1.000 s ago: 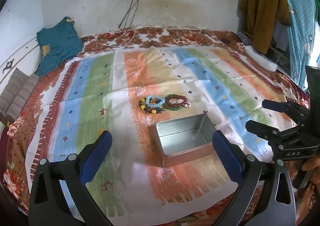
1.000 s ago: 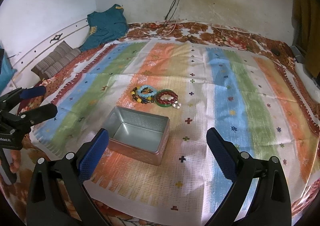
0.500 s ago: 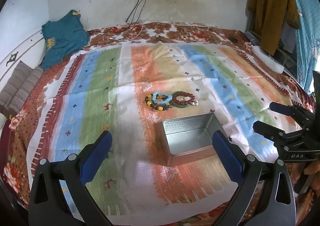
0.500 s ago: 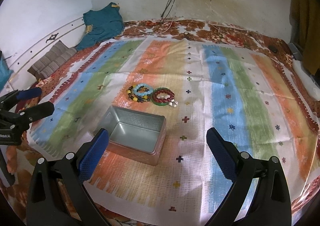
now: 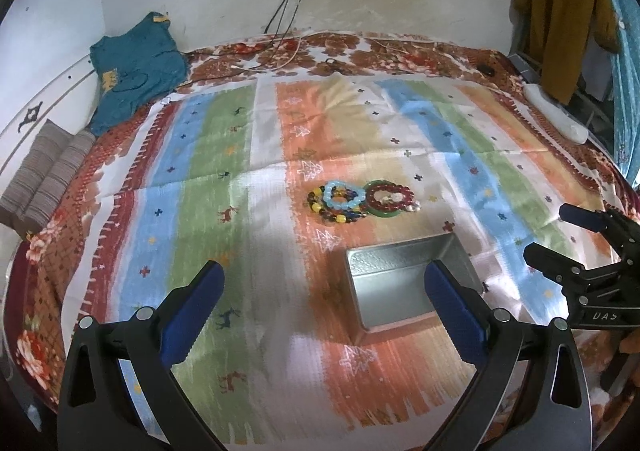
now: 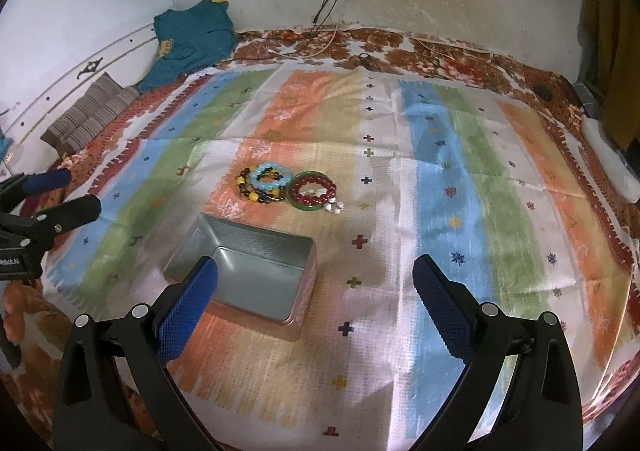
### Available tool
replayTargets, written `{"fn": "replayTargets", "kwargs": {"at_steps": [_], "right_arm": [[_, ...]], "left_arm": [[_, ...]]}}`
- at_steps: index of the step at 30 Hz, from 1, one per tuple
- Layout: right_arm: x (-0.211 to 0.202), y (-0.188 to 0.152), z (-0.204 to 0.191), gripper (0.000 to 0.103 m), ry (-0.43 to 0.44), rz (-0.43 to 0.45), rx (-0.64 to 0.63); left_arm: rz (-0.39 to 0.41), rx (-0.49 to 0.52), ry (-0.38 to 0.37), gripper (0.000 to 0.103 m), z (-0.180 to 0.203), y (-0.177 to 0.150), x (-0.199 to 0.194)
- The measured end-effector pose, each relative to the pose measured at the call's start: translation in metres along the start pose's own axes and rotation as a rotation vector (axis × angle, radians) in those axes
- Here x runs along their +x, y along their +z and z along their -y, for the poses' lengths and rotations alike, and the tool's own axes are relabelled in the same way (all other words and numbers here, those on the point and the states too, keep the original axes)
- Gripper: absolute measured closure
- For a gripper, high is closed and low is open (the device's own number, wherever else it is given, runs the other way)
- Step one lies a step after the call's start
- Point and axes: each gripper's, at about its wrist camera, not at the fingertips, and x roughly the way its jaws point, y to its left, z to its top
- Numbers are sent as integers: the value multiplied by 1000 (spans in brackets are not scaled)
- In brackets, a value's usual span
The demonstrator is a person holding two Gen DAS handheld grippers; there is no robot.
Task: Organize jewelry
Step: 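Move both tools toward the cluster of bracelets beside the silver tin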
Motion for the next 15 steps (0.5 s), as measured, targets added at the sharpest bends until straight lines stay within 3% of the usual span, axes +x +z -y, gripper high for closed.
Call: {"fn": "replayTargets", "kwargs": {"at_steps": [15], "right_arm": [[38, 32, 20, 4, 14, -60, 66]], "left_arm": [[-80, -23, 55, 5, -6, 39, 50]]}}
